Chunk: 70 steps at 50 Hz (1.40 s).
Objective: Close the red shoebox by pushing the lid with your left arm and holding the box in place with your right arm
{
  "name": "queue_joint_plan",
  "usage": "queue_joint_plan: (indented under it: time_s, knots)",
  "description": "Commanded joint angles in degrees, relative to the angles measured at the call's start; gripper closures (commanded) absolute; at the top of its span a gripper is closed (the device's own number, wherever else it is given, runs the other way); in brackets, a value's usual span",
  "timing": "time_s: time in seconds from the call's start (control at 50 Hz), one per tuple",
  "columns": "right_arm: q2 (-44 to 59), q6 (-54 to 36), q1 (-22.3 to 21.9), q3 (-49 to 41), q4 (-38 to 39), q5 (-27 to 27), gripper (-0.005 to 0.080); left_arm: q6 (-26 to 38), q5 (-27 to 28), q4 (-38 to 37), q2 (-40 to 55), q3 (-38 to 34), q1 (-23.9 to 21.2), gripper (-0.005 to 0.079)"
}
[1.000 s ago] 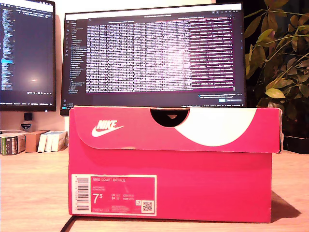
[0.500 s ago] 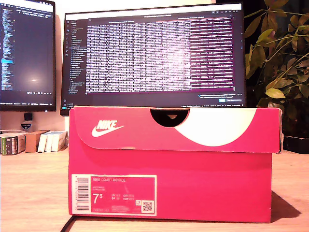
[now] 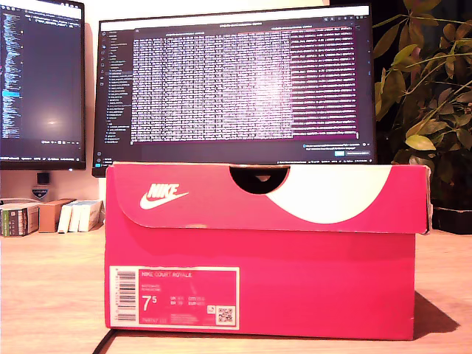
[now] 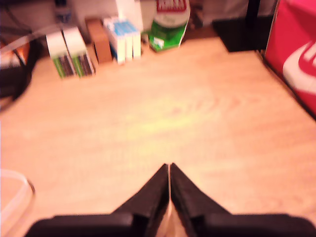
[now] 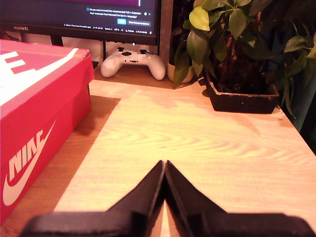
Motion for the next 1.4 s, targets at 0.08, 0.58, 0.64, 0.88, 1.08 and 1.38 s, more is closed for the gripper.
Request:
queue_joint_plan:
  time_s: [0.08,0.58,0.64,0.88,1.08,1.38]
  knots:
    - [0.2,-0.35,-0.33,-1.05,-1.7,0.98,0.0764,-0.39,-0.96,-1.97,-4.11,-1.05,0.04,0.0756]
    - [0.2,1.75,-0.26,-1.05,-3.87,0.92,0.0764,-3.54,0.02,-2.34,-4.2,-1.01,-0.02,0.0756]
    - [0.2,1.75,-0.26,-1.05,-3.87,0.9,0.0764,-3.54,0.02,-2.34,-4.2,-1.01,-0.02,0.0756]
    - [-1.75,1.79,-0.94,-1.05,-4.31,0.9,0.0764,-3.54,-0.44,-2.34,-4.2,-0.98,-5.77,0.0756]
    - [-2.01,1.79,-4.07,-1.05,-4.33,0.9,0.0764,-3.54,-0.26,-2.36,-4.2,-0.98,-10.54,0.0756]
    - [-2.01,1.79,-4.24,-1.05,-4.35,0.9,0.0764,-3.54,-0.37,-2.36,-4.2,-0.98,-7.85,0.0756]
